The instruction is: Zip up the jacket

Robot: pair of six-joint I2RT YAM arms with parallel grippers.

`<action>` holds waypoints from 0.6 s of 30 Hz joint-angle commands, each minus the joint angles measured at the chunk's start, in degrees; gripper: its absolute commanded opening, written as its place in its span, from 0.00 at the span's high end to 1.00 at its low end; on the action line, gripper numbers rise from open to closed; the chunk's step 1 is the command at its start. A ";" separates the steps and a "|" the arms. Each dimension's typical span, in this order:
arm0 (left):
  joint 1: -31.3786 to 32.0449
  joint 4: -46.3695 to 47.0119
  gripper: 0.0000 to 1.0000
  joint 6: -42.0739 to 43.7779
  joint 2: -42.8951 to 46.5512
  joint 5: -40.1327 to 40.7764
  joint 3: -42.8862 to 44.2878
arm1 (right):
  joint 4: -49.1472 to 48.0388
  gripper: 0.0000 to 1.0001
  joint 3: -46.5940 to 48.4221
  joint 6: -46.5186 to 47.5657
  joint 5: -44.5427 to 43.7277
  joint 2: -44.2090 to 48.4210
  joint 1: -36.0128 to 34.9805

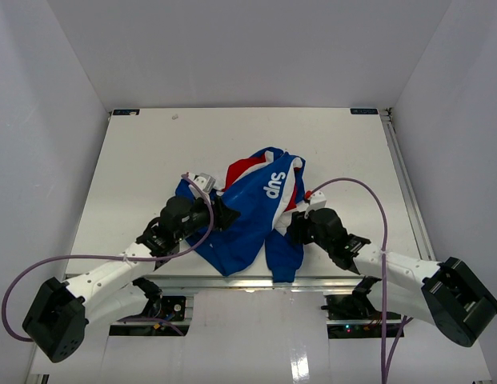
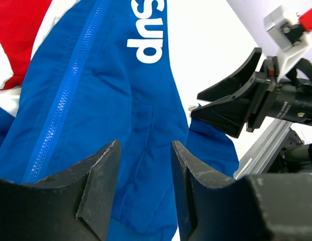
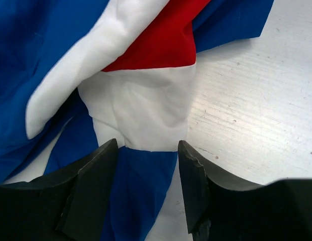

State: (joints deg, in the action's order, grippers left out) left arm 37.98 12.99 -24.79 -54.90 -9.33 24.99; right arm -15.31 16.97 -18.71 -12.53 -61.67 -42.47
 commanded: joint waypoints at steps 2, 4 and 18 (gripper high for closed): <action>-0.10 3.08 0.45 2.25 1.21 3.18 -2.54 | -1.81 0.75 1.18 0.90 -5.70 -1.88 -0.33; -0.10 3.26 0.45 2.80 1.20 5.10 -2.99 | -1.66 0.90 1.30 2.13 -7.84 -0.96 -0.16; 0.82 0.82 0.45 5.27 4.89 9.48 -3.63 | 9.17 0.92 14.45 11.58 -16.52 0.27 17.94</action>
State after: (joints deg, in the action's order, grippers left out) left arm 38.05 14.58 -21.43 -51.01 -2.21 20.97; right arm -9.56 25.02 -11.22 -22.33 -62.08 -27.64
